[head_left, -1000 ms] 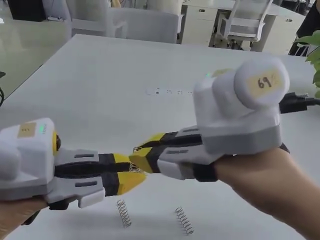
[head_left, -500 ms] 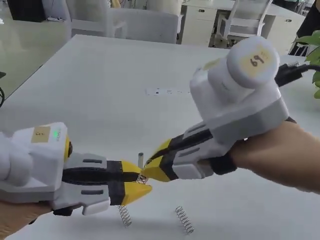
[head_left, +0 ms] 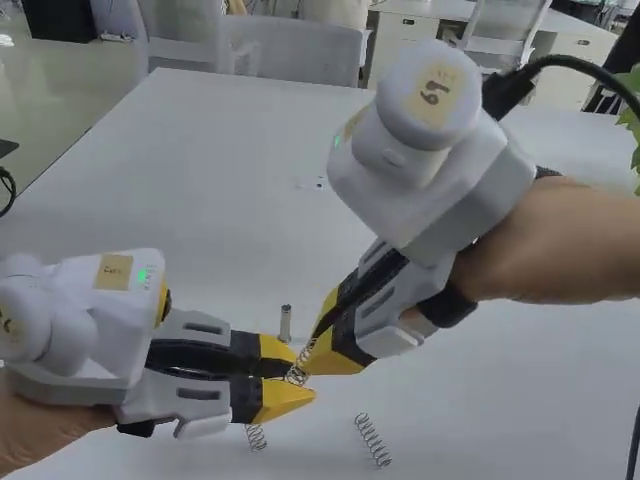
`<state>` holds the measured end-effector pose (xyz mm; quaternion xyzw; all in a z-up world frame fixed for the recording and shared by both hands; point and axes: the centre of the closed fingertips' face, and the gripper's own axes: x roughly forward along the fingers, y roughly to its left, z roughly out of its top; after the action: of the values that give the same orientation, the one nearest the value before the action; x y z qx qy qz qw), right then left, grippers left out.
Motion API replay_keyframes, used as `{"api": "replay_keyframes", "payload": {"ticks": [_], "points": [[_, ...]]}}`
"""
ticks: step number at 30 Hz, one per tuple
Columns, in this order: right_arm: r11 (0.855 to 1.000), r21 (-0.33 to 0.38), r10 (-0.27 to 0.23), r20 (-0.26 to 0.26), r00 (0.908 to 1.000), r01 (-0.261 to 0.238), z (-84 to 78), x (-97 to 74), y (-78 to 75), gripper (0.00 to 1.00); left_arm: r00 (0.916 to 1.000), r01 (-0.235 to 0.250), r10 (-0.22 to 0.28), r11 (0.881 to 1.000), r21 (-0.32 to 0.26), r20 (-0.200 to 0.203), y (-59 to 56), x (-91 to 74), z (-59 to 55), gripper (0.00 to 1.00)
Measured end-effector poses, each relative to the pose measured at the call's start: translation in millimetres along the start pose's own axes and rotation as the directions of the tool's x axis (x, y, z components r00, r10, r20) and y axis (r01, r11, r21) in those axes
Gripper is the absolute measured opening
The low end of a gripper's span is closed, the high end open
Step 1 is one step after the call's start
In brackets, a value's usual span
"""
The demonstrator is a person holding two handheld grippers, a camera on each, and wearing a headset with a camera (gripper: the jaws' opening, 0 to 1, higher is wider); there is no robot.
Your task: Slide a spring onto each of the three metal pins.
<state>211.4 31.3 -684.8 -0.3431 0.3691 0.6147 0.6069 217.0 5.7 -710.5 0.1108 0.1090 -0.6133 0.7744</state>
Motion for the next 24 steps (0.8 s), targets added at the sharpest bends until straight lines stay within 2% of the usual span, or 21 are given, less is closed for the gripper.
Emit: {"api": "replay_keyframes", "payload": {"ticks": [14, 17, 22, 24], "points": [[0.999, -0.03, 0.019, -0.048, 0.9987, -0.02, -4.2, 6.3, 3.4, 0.08, 1.0, 0.004, -0.004, 1.0, -0.018, -0.005, -1.9, 0.7, -1.5, 0.02], [0.999, -0.032, 0.024, -0.055, 0.9982, -0.026, -4.1, 9.5, 2.4, 0.08, 1.0, 0.003, -0.003, 1.0, -0.026, 0.009, -1.5, 0.0, 1.6, 0.02], [0.999, -0.04, 0.025, -0.068, 0.9974, -0.028, -4.9, 12.5, 2.6, 0.08, 1.0, 0.005, -0.005, 1.0, -0.022, 0.003, -2.2, -0.1, 1.5, 0.02], [0.999, -0.039, 0.028, -0.071, 0.9971, -0.031, -5.0, 13.4, 3.2, 0.08, 0.9999, 0.006, -0.006, 1.0, -0.03, 0.015, -2.3, -0.4, 4.0, 0.02]]}}
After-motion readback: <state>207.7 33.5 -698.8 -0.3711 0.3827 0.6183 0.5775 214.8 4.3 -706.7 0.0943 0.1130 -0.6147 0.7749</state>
